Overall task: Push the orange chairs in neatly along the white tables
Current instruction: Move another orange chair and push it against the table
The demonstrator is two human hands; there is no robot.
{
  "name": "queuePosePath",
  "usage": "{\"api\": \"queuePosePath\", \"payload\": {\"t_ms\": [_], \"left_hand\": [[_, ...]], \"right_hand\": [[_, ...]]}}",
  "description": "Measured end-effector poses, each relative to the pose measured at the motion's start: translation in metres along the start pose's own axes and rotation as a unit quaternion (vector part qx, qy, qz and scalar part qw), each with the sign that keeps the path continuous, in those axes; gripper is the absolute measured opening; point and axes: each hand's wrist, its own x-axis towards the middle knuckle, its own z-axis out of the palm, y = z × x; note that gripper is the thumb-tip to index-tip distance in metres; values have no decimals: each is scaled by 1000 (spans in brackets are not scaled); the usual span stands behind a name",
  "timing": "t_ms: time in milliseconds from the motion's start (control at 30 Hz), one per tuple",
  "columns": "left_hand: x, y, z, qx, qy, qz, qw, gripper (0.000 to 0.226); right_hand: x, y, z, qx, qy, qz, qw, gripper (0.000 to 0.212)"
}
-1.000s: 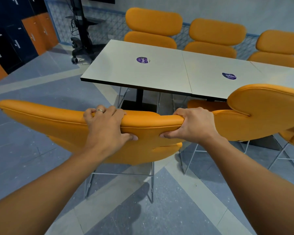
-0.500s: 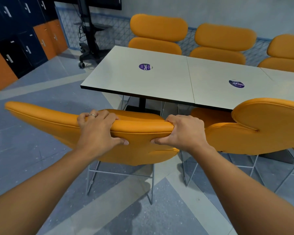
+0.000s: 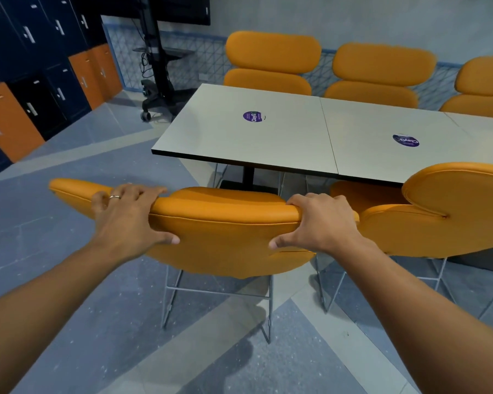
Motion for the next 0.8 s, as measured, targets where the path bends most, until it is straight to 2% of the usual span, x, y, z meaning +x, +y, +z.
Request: {"api": "queuePosePath", "payload": {"t_ms": [67, 200, 367, 567, 800], "left_hand": [[4, -14, 1, 23, -11, 16, 1000, 100], [15, -25, 6, 17, -11, 46, 999, 86], [23, -36, 12, -9, 12, 94, 995, 76], [33, -53, 11, -17, 11, 117, 993, 75], [52, -83, 6, -31, 9, 148, 988, 71]], "right_hand": [[-1, -26, 1, -19, 8, 1, 1000, 111], [-1, -63, 6, -26, 57, 49, 997, 104], [1, -68, 2, -8, 49, 75, 996, 97], [-4, -86, 3, -5, 57, 89, 994, 91], [-7, -120, 9, -35, 83, 115, 989, 103]]}}
